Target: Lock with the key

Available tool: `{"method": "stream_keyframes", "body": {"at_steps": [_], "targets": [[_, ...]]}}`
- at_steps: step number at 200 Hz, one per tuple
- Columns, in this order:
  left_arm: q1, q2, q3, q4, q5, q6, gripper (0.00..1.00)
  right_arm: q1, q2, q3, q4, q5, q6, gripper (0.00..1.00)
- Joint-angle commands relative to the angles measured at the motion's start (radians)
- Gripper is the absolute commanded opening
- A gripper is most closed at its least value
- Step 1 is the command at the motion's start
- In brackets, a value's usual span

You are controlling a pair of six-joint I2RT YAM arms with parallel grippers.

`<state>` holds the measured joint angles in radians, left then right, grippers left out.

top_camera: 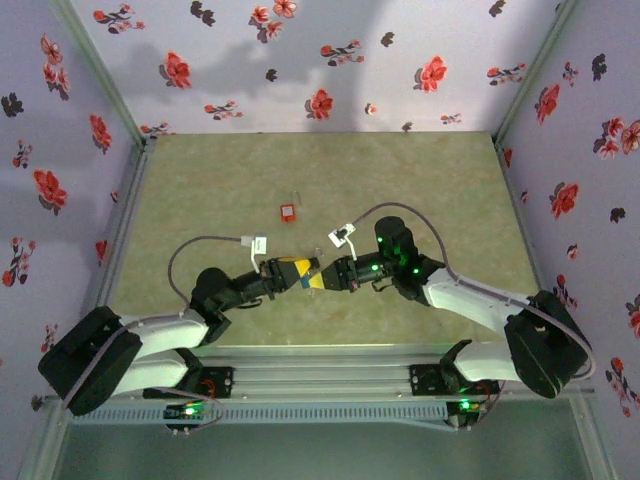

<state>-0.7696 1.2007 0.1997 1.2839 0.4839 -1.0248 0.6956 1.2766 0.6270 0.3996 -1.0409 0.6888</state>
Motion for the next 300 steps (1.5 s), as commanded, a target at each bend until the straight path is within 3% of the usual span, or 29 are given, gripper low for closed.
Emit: {"method": "stream_keyframes", "body": {"at_steps": [1,195,300], "targets": [[-0.062,0.007,-0.048,-0.090,0.167,0.042,0.00,-0.045,-0.031,0.075,0.182,0.131,0.002,0.00],[-0.069,-0.001,-0.031,-0.096,0.138,0.018,0.00,-0.052,-0.006,0.071,0.116,0.126,-0.026,0.00],[-0.026,-0.020,-0.056,-0.109,-0.046,-0.080,0.00,-0.050,-0.003,0.068,0.076,0.101,-0.069,0.00]]}}
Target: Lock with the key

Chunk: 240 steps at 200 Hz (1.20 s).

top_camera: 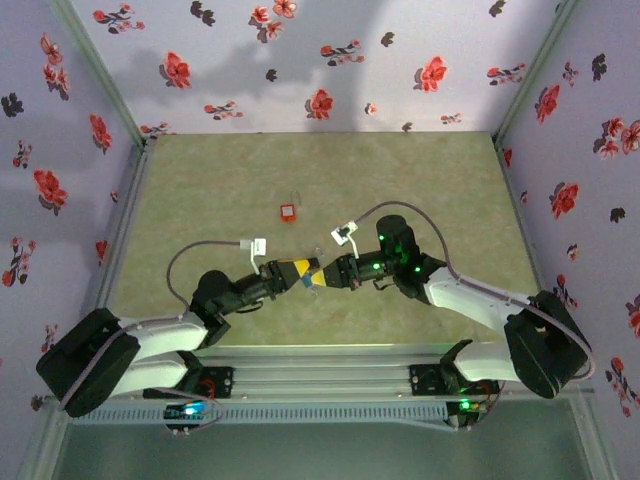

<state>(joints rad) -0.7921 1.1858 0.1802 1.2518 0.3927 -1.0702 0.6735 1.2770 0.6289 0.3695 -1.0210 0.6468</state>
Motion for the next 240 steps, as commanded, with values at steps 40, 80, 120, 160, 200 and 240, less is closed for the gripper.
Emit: {"method": "stream_keyframes", "body": {"at_steps": [40,80,120,160,200,240], "targets": [[0.031,-0.020,-0.040,-0.081,0.007,-0.082,0.00,-0.026,0.007,0.070,0.096,0.075,-0.033,0.05],[0.054,-0.019,-0.058,-0.082,-0.044,-0.127,0.00,-0.026,-0.005,0.068,0.069,0.091,-0.052,0.21],[0.081,-0.008,-0.054,-0.146,-0.139,-0.202,0.00,-0.028,-0.053,0.046,0.010,0.196,-0.102,0.48],[0.096,0.090,0.003,-0.117,-0.186,-0.286,0.00,-0.034,-0.069,0.012,0.008,0.279,-0.097,0.57],[0.099,0.252,0.112,-0.040,-0.194,-0.357,0.00,-0.045,-0.116,-0.026,-0.003,0.414,-0.055,0.61],[0.098,0.352,0.216,-0.036,-0.225,-0.394,0.00,-0.057,-0.179,-0.081,0.014,0.539,-0.047,0.62]]}}
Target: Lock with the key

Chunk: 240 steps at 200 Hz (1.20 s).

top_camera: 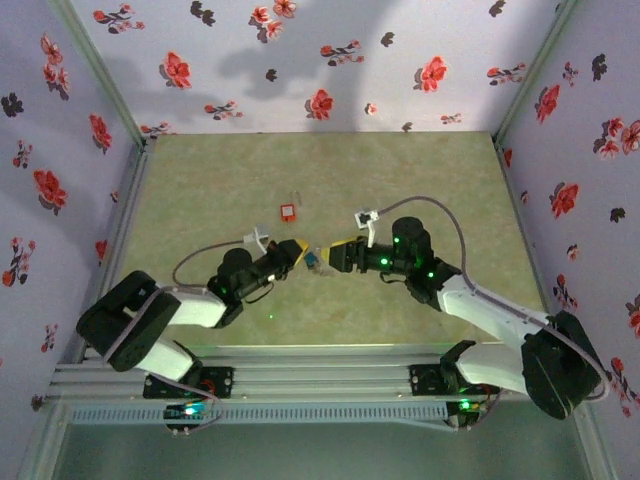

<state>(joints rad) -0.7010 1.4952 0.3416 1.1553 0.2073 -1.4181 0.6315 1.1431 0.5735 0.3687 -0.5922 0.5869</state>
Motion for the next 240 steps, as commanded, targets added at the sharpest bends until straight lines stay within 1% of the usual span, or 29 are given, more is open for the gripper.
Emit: {"method": "stream_keyframes", "body": {"at_steps": [1,36,55,81,113,132,177,212,240], "targets": [[0.007,0.046,0.058,0.061,-0.041,-0.048,0.00,-0.016,-0.046,-0.028,0.015,0.114,0.013,0.62],[0.008,0.155,0.121,0.109,-0.048,-0.111,0.00,-0.047,-0.082,-0.085,0.079,0.206,0.070,0.61],[0.008,0.187,0.141,0.118,-0.056,-0.137,0.00,-0.076,-0.073,-0.106,0.117,0.217,0.127,0.56],[0.008,0.202,0.157,0.116,-0.067,-0.158,0.00,-0.120,-0.018,-0.109,0.169,0.175,0.211,0.49],[0.005,0.228,0.164,0.120,-0.071,-0.182,0.00,-0.147,0.090,-0.099,0.276,0.072,0.302,0.43],[0.005,0.236,0.165,0.123,-0.075,-0.189,0.00,-0.147,0.134,-0.085,0.299,0.032,0.318,0.43],[0.007,0.250,0.179,0.124,-0.081,-0.202,0.00,-0.147,0.209,-0.066,0.335,-0.013,0.350,0.43],[0.006,0.270,0.193,0.127,-0.085,-0.211,0.00,-0.145,0.280,-0.033,0.319,-0.046,0.356,0.41],[0.007,0.275,0.200,0.129,-0.082,-0.214,0.00,-0.142,0.320,-0.027,0.366,-0.072,0.382,0.37]]}}
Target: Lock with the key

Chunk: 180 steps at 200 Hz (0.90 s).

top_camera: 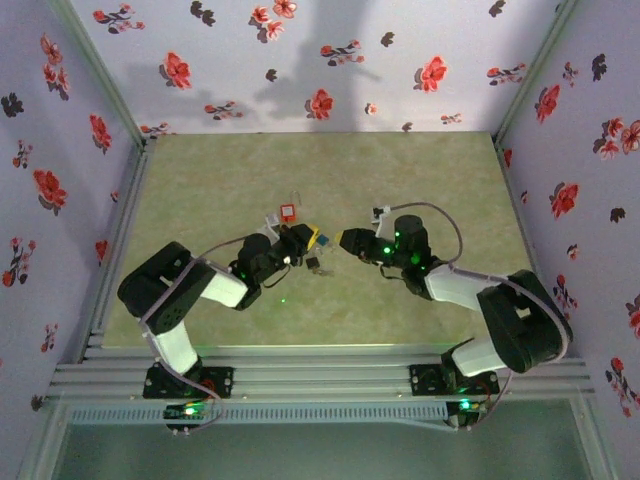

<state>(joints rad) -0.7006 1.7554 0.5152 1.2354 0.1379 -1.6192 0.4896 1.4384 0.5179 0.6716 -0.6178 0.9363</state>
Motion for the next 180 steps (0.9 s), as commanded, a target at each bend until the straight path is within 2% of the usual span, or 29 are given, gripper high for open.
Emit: {"method": "stream_keyframes", "body": {"at_steps": [1,180], "targets": [[0.006,0.015,0.027,0.048,-0.012,-0.013,0.00,0.000,0.026,0.028,0.066,-0.047,0.034,0.37],[0.007,0.012,0.027,0.054,-0.010,-0.019,0.00,0.035,0.080,0.062,0.074,-0.101,0.019,0.32]]}}
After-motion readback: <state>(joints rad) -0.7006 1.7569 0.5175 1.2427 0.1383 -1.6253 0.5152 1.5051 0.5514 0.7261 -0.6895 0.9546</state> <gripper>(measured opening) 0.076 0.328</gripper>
